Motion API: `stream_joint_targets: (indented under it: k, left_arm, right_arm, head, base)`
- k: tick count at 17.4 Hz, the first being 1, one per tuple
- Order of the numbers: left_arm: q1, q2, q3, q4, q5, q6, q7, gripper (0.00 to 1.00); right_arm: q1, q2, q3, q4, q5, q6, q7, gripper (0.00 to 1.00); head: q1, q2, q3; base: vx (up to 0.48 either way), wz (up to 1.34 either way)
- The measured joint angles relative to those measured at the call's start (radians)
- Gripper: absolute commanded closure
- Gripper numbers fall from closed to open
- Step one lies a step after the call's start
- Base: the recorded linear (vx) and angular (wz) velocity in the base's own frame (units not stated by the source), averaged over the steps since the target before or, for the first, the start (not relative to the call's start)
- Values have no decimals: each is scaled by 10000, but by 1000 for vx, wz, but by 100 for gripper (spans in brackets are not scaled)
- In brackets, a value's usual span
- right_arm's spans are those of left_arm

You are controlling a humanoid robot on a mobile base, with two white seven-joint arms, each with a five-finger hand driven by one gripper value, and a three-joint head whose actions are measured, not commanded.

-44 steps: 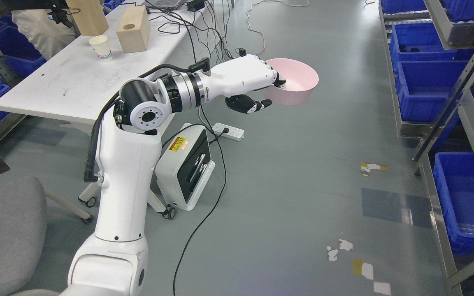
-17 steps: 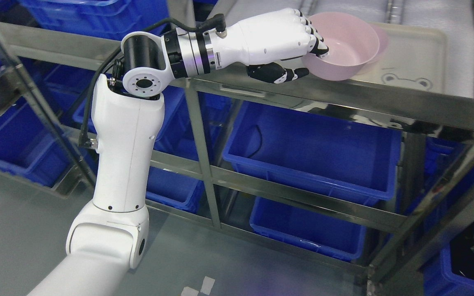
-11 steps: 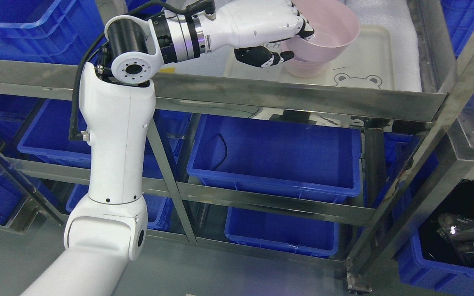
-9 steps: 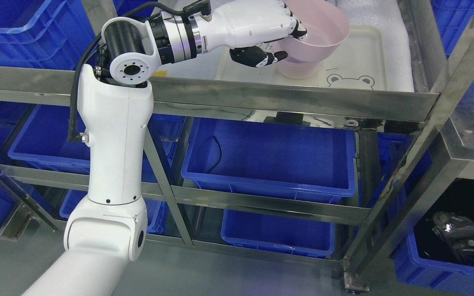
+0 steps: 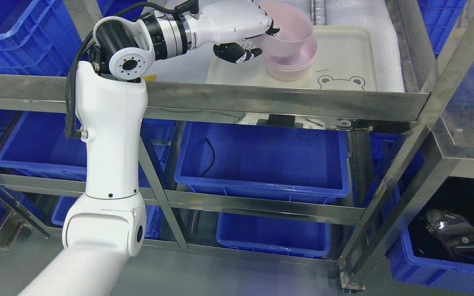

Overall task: Stack pink IKEA bowl on shelf middle layer
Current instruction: 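Carry the bowl over the white tray above the other pink bowl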

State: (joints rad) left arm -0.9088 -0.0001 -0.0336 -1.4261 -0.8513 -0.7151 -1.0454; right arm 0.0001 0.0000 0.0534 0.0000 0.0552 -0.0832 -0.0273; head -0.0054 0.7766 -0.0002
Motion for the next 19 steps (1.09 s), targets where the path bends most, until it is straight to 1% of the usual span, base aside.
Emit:
stream_joint_targets:
  k: [5, 13, 19]
  left_arm:
    - [-678, 0, -131, 894, -444, 27, 92, 94]
    - [-1181, 1, -724, 2232, -647, -107, 530, 93]
    - [-1290, 1, -1035, 2866, -673, -121, 806, 86]
  right_arm:
    - [0, 0, 0, 0, -2, 0, 11, 0]
    - [-1, 0, 0, 0, -2, 0, 13, 0]
    - [-1, 0, 0, 0, -1, 0, 15, 0]
  head:
    - [0, 0, 0]
    - [0, -1, 0]
    - [0, -1, 0]
  base:
    - [0, 0]
    - [0, 0]
    - [0, 0]
